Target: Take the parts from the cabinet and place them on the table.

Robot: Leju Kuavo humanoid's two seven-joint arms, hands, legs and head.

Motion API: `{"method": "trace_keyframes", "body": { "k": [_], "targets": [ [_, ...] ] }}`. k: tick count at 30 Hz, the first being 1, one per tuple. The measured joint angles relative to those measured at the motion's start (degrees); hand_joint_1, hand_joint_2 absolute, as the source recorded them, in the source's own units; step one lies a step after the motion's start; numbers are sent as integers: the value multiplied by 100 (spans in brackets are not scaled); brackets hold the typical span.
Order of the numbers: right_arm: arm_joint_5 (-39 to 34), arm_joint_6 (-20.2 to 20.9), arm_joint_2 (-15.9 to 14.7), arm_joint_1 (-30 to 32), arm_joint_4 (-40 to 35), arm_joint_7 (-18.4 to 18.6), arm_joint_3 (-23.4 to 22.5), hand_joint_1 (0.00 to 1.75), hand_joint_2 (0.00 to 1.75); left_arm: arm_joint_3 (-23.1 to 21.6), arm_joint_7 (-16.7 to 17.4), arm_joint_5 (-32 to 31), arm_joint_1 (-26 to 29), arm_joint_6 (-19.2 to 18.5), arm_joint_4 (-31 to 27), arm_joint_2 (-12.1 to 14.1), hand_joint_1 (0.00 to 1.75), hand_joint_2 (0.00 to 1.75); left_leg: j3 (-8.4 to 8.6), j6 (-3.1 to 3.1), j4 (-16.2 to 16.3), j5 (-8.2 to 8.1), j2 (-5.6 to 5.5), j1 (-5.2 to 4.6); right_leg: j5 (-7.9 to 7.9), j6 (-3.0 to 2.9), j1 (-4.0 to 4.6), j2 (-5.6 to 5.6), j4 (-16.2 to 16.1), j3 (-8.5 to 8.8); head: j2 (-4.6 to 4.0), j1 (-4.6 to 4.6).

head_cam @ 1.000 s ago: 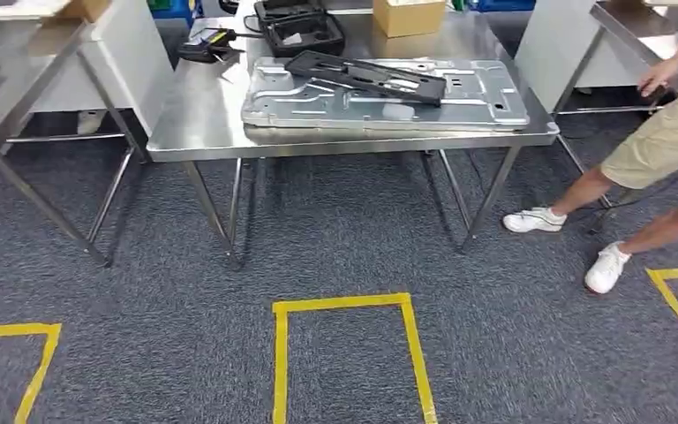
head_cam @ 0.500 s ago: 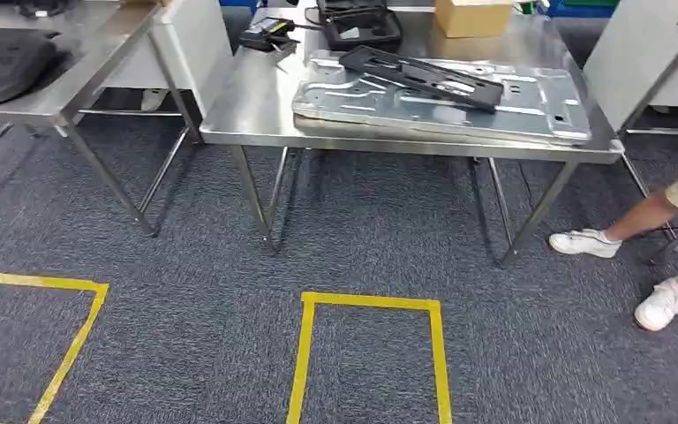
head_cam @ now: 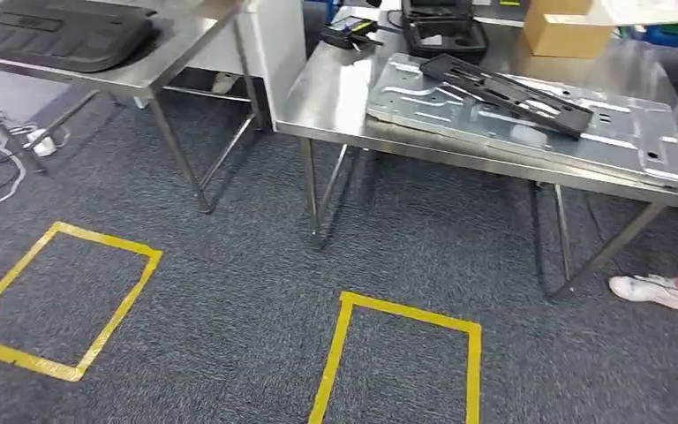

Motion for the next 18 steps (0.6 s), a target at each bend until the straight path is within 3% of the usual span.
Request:
{"method": "trace_keyframes", "body": {
  "k": [1,3,4,5,6,7,9,10,11,13,14,15,18],
  "targets": [
    [0,-2,-6,-7,0,0,0,0,0,-4,-2,0,3,0,0,-4,0,0,-28,-26,-11,17,-37,15,9,-42,7,-97,24,-8,0,-4],
    [-4,-29,-7,-39,0,0,2,0,0,-7,0,9,20,-13,0,-15,0,0,-50,-100,-36,56,-128,52,15,-120,66,-181,34,-20,0,-7],
    [-2,-31,-7,-42,0,-4,2,0,0,-7,4,11,25,-28,0,-15,0,0,-71,-124,-26,55,-188,53,46,-172,32,-266,6,-20,0,-7],
    [-2,-37,-15,-44,0,-9,4,0,0,-7,9,13,28,-44,0,-26,0,0,-113,-139,97,-40,63,41,58,-199,25,-340,-2,-18,0,-11],
    [0,-44,-39,-41,0,-15,4,0,0,-9,11,13,20,-57,0,-37,0,0,-268,-168,423,-249,307,27,54,-244,25,-406,-2,-24,0,-42],
    [0,-46,-48,-29,0,-17,4,0,0,-9,11,13,12,-61,0,-37,0,0,-509,-195,924,-502,421,41,50,-255,43,-485,-2,-28,0,-39],
    [4,-74,-77,-14,4,-33,7,0,0,-11,37,13,21,-88,0,-55,0,0,-932,-226,1829,-850,486,60,38,-273,73,-665,-1,-34,0,-39],
    [7,-90,-96,-16,4,-53,9,0,0,-11,75,15,32,-107,0,-66,0,0,-1011,-229,1989,-859,493,67,34,-272,87,-741,-1,-34,0,-39],
    [11,-98,-103,-20,4,-72,13,0,0,-11,127,28,41,-122,0,-70,0,0,-916,-213,1812,-729,508,76,30,-269,89,-808,0,-31,0,-39],
    [31,-98,-116,-37,4,-79,24,0,0,-13,203,33,39,-162,0,-72,0,0,-403,-158,853,-301,618,56,16,-252,97,-943,0,-8,0,-39],
    [55,-96,-129,-43,4,-79,33,0,0,-13,243,33,36,-170,0,-72,0,0,-83,-113,291,-116,823,29,2,-235,99,-995,-1,15,0,-39],
    [55,-94,-142,-41,4,-79,37,0,0,-13,256,39,20,-175,0,-74,0,0,38,-91,-3,-121,1040,-34,-29,-196,145,-1046,15,25,0,-42],
    [72,-83,-177,-69,4,-48,57,0,0,-13,304,63,37,-197,0,-83,0,0,-7,-35,16,-94,838,-68,-38,-137,128,-1189,-10,57,0,-26]
  ]
}}
